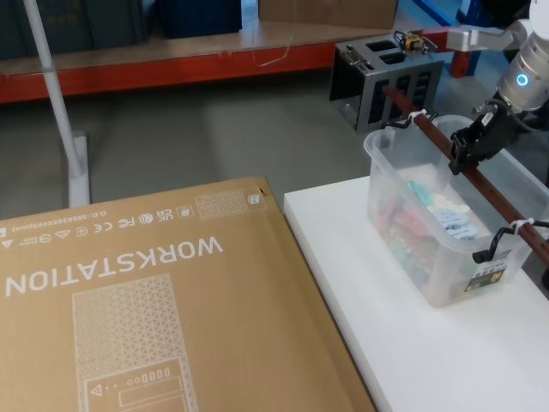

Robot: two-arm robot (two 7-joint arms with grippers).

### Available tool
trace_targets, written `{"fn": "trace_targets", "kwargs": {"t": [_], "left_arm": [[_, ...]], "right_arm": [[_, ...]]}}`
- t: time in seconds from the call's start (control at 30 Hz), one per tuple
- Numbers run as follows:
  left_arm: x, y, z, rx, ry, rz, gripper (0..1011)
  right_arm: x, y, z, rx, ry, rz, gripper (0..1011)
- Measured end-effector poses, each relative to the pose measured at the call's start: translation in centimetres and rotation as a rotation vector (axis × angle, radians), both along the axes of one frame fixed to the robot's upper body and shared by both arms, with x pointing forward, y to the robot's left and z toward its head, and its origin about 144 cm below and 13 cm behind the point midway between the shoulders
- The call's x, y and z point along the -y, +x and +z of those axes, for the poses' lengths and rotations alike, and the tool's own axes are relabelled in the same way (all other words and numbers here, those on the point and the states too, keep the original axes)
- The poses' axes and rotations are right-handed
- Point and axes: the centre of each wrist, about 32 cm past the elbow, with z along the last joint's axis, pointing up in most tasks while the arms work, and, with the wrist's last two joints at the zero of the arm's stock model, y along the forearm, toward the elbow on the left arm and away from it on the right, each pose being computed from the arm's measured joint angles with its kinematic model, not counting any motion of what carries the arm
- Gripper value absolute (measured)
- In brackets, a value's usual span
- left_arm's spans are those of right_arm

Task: Use one hand to grasp the basket and place it at the designated location.

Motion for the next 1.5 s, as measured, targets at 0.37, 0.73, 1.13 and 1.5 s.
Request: {"fn": "trace_targets", "kwargs": {"t": [0.37,0.73,1.13,1.5], "left_arm": [[0.0,0.0,0.0,0.0,0.0,0.0,0],[0.0,0.0,0.0,0.0,0.0,0.0,0],[0.0,0.0,0.0,0.0,0.0,0.0,0],[0.0,0.0,0.0,0.0,0.0,0.0,0]], "right_arm": [[-0.2,0.0,0.3,0.004,-0.001,0.006,239],[-0.1,-0.2,1.9,0.036,0.014,0.015,239],[-0.2,-0.7,4.4,0.087,0.023,0.029,238],[-1.1,-0.9,6.9,0.15,0.012,0.092,239]]}}
